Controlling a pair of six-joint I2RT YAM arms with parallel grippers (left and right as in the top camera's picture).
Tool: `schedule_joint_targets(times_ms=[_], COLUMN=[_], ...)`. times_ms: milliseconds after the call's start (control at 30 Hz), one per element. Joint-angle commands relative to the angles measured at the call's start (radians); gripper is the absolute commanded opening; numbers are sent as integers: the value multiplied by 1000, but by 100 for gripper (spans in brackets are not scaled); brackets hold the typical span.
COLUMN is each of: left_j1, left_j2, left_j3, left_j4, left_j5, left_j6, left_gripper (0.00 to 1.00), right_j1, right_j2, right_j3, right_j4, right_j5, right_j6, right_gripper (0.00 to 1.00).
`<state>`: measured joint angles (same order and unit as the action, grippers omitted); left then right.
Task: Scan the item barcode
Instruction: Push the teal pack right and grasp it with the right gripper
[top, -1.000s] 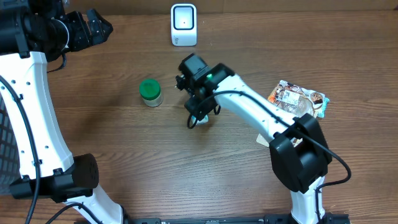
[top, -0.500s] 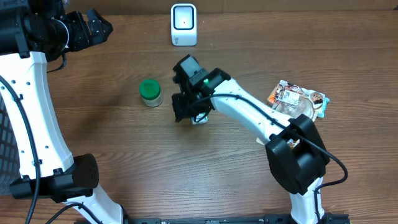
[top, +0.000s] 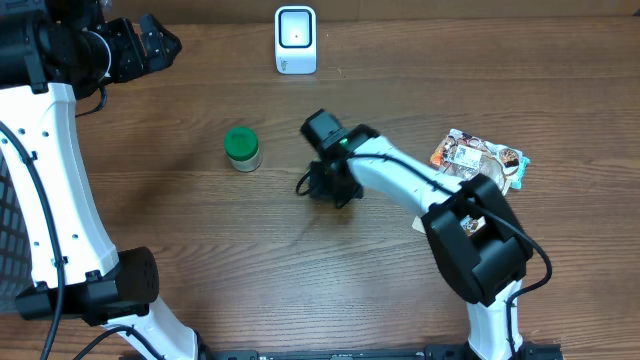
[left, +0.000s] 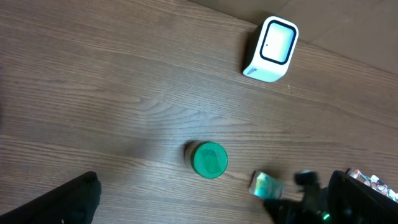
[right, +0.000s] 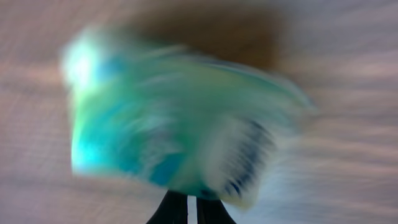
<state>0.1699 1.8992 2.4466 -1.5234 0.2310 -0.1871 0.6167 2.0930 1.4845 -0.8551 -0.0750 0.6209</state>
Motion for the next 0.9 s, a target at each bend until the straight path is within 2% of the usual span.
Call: schedule_joint_targets(times_ms=[0,167,300,467,533,567,633,733,867], left_j1=[-5,-6,-6,-8,-8,-7,-6,-7,-7], left_j2=[-2,-2,-2,-2,-2,-2,-2,-2,-2], left_j3=[1,1,1,1,1,1,1,1,1], left_j4=[2,2,2,2,2,2,2,2,2], left_j5=[-3,-3,-3,-3,-3,-3,-3,-3,-3], left_j6=[-3,-3,-3,-3,-3,-3,-3,-3,-3], left_gripper=[100,100,100,100,100,100,100,100,100], right_j1=[-80,-167,-191,-166,-172,-196,-232,-254,-229], right_j2=[0,0,0,0,0,-3,-11,-11,-11], right_j3=[1,1,1,1,3,4,4,2,1], right_j4=[14,132,305,359,325,274,200,129,119], right_j5=[137,134,-86,-108,-37,22,53,68,37], right_j6=[11,-58,-211,-210,-148,-47,44,98,113], right_gripper=[4,4,5,5,5,5,4,4,4])
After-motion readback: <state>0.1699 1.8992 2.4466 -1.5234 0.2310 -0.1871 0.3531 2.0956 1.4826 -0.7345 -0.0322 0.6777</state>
